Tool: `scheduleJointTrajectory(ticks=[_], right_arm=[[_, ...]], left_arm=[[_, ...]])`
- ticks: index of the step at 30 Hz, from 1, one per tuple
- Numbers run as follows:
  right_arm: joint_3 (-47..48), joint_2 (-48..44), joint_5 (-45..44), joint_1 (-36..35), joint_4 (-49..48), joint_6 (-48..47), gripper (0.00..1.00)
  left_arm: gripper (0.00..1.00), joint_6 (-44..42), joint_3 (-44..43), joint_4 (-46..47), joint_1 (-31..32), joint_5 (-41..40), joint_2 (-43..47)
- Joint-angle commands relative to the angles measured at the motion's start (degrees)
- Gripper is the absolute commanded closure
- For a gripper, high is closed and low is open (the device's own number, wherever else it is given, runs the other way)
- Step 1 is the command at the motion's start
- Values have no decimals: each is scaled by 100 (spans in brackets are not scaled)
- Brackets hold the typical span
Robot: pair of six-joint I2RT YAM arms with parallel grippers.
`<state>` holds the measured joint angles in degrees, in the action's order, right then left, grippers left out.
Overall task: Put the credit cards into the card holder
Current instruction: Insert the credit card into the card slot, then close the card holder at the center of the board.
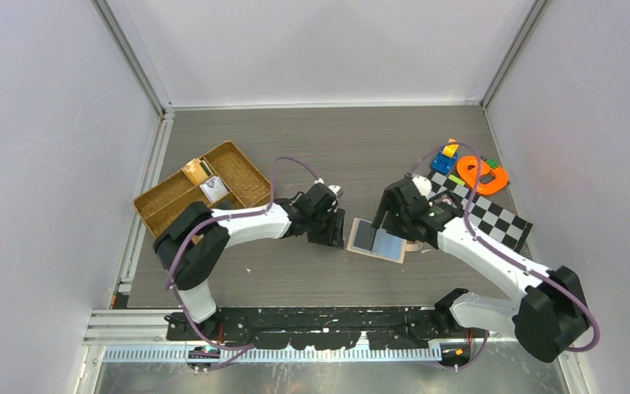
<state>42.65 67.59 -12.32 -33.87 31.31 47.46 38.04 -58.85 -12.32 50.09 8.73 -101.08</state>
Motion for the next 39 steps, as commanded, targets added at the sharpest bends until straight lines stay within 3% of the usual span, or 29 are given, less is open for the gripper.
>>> scheduleJointTrajectory(ticks=[1, 6, 13, 19, 24, 29, 32, 39], right_arm=[[300, -418, -661, 513, 1432, -55, 28], [21, -457, -269, 1501, 1686, -83, 27], [-378, -187, -164, 1827, 1325, 4, 31], [-453, 274, -381, 1885, 1009, -13, 60], [-459, 411, -614, 1889, 850, -99, 67], [-320, 358, -483, 1885, 776, -328, 92], [-97, 144, -350, 1888, 966, -445, 99], [734, -141, 514, 1873, 1323, -679, 100]], left_arm=[[51, -191, -26, -392, -167, -14, 615], [41, -703, -508, -1398, -634, 593, 1039], [37, -1750, -1446, -2833, -1552, 1081, 1405], [36, -2170, -1354, -2875, -1962, 779, 1477], [36, -2309, -1232, -2750, -2020, 726, 1486], [36, -2446, -1307, -2881, -2030, 717, 1466], [36, -2576, -1323, -2961, -2025, 684, 1513], [36, -2547, -1300, -2971, -2029, 882, 1585]])
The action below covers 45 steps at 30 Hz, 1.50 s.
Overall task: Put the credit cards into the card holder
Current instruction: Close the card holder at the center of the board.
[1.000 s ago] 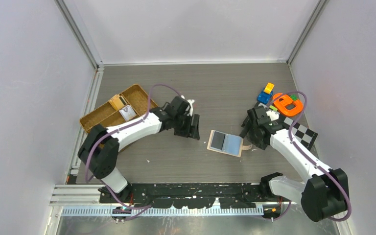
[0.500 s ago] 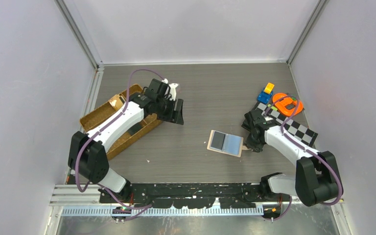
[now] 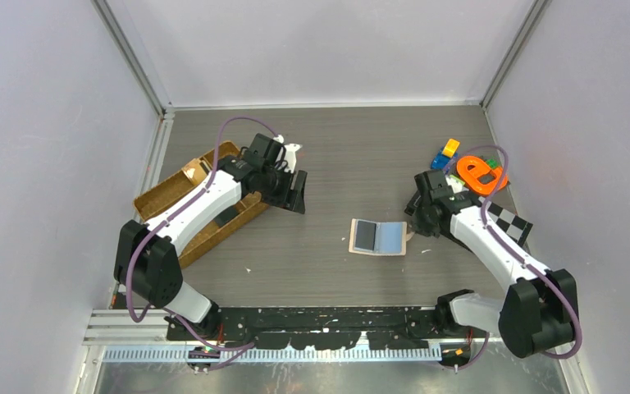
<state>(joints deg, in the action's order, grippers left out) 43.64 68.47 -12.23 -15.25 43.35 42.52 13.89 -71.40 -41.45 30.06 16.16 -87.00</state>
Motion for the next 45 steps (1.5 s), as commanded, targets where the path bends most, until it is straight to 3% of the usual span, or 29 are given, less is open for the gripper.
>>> scheduleJointTrajectory(ticks=[1, 7, 8, 14, 25, 27, 31, 34, 39, 45], right_arm=[[749, -205, 637, 0, 144, -191, 100], [1239, 151, 1067, -684, 14, -137, 100], [1323, 417, 1033, -1292, -271, 34, 100], [1559, 1214, 1133, -2337, -1021, 452, 100], [1955, 2673, 707, -3002, -2156, 533, 99], [2008, 2738, 694, -3026, -2209, 460, 90], [2091, 2480, 657, -3028, -1999, 290, 47], [2120, 1974, 428, -3022, -1581, 134, 32], [2122, 1015, 84, -2705, -706, -151, 25], [1452, 105, 426, -1547, -391, -385, 25]], left_arm=[[36, -132, -42, -51, -27, 149, 197], [36, -126, 20, -33, -27, 145, 288], [36, -115, 28, -23, -23, 223, 252], [36, -73, 53, -6, -27, 312, 194], [36, -48, 110, 54, -27, 289, 215], [36, -32, 144, 92, -27, 271, 236], [36, 4, 224, 204, -27, 230, 323], [37, 34, 285, 311, -27, 157, 396], [37, 509, 528, 881, 9, 316, 472], [37, 1007, 269, 1185, 506, 98, 103]])
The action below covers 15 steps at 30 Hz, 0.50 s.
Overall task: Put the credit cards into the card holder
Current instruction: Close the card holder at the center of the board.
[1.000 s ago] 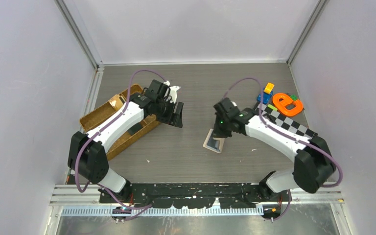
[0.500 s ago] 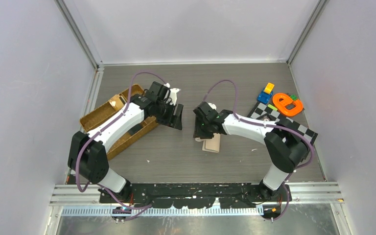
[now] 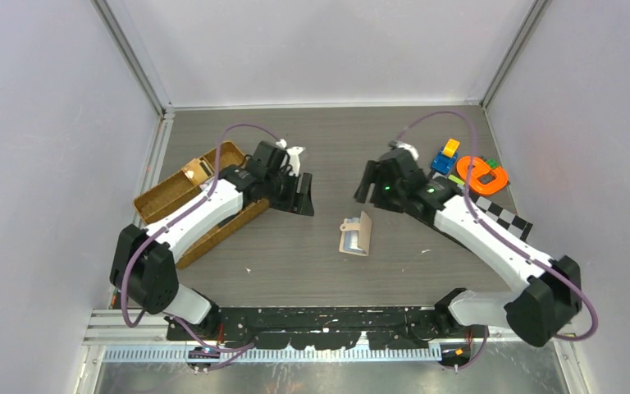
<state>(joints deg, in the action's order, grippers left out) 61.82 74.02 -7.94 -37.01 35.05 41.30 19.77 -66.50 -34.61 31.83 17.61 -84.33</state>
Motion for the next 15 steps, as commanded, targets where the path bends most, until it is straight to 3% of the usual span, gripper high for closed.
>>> scheduleJointTrajectory(ticks=[1, 8, 11, 15], right_arm=[[-480, -569, 2, 790, 461, -289, 25], [-1325, -586, -160, 1109, 315, -18, 32], [-1729, -353, 428, 1109, -340, 81, 37], [-1947, 141, 1407, 997, -1333, 123, 37]], left_arm=[[37, 503, -280, 552, 412, -60, -215], [37, 860, -634, 686, 849, -228, -606], [37, 958, -654, 725, 926, -274, -685], [37, 1041, -628, 772, 992, -332, -814]])
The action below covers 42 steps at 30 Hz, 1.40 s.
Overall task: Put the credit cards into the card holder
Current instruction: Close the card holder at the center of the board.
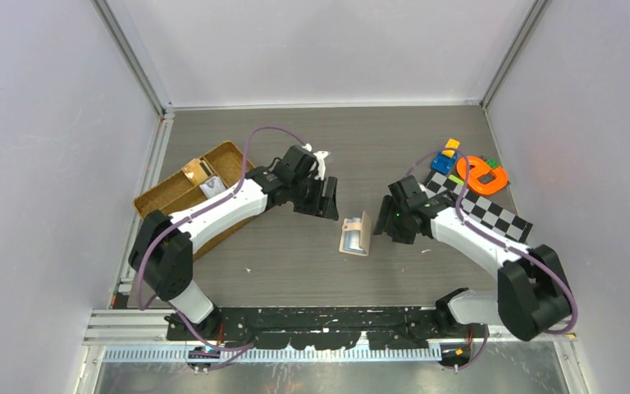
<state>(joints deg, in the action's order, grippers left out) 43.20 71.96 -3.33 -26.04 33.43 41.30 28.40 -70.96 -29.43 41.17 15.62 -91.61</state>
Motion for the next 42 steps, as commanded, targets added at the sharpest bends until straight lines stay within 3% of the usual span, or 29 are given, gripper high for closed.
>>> scheduleJointTrajectory(ticks=[1, 5, 11, 15, 22, 30, 36, 39, 42], right_arm=[[-63, 478, 1055, -136, -1347, 121, 36], [-40, 971, 1381, -147, -1829, 159, 33], [-34, 1266, 1473, -136, -1961, 111, 36], [-173, 1390, 1544, -131, -2023, 203, 43], [-685, 1281, 1924, 144, -2449, 359, 45], [-1214, 1548, 2763, 388, -3734, 611, 46], [-1445, 1878, 3130, 413, -4617, 850, 46], [-1410, 1837, 3159, 407, -4717, 917, 52], [-1191, 1580, 3026, 409, -4240, 819, 68]], left_arm=[[37, 181, -177, 264, 77, -142, -128], [37, 300, -100, 464, 199, -320, -367], [37, 343, -99, 878, 330, -557, -790], [43, 257, -291, 852, 331, -568, -1306], [52, 286, -249, 1130, 331, -434, -1819], [67, 331, -120, 1254, 331, -323, -2052], [70, 433, 147, 1446, 331, -219, -2075], [72, 520, 295, 1593, 334, -134, -2029], [69, 517, 298, 1538, 331, -132, -1908]])
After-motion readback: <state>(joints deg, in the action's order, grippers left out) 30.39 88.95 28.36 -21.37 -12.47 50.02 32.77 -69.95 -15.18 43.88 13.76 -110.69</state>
